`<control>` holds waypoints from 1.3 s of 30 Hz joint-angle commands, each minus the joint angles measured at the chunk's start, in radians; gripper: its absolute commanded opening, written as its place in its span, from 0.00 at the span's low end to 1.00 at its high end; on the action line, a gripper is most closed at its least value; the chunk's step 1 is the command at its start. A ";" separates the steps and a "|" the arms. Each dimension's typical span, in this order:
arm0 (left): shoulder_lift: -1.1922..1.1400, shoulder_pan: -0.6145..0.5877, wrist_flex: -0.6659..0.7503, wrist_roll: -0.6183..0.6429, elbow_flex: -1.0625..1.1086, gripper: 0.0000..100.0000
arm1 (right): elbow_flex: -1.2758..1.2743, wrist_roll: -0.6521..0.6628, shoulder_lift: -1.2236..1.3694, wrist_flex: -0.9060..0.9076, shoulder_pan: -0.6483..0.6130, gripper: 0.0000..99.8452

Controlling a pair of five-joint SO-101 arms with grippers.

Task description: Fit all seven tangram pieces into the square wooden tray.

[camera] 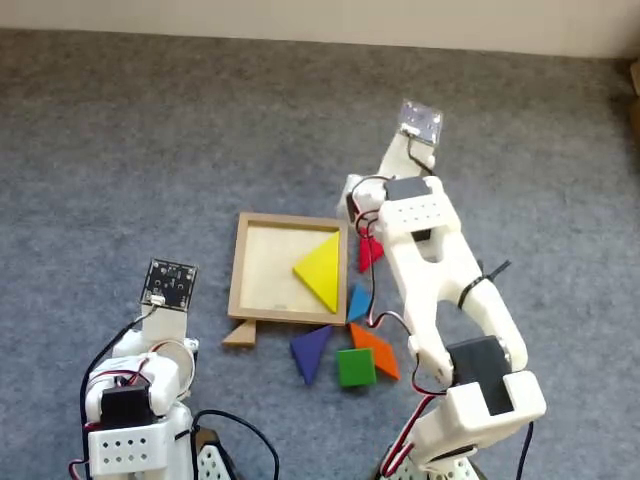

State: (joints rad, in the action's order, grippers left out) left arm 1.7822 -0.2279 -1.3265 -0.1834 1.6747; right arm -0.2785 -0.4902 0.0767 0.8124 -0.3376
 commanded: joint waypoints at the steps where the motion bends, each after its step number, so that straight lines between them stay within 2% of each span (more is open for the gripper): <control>1: 0.030 -0.007 -0.008 0.009 0.021 0.01 | 0.065 -0.012 0.045 -0.065 -0.012 0.37; 8: 0.030 -0.007 -0.008 0.009 0.021 0.01 | 0.179 -0.018 0.220 -0.074 -0.005 0.37; 19: 0.030 -0.007 -0.008 0.009 0.021 0.01 | 0.188 -0.023 0.295 -0.081 0.013 0.37; 24: 0.030 -0.007 -0.008 0.009 0.021 0.01 | 0.229 -0.094 0.329 -0.090 0.048 0.37; 33: 0.030 -0.007 -0.008 0.009 0.021 0.01 | 0.243 -0.092 0.371 -0.087 0.058 0.37; 39: 0.030 -0.007 -0.008 0.009 0.021 0.01 | 0.246 -0.091 0.371 0.004 0.059 0.37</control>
State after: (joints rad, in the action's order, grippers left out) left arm 1.7822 -0.2279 -1.3265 -0.1834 1.6747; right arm -0.0667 -0.5762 0.4465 0.7756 -0.3069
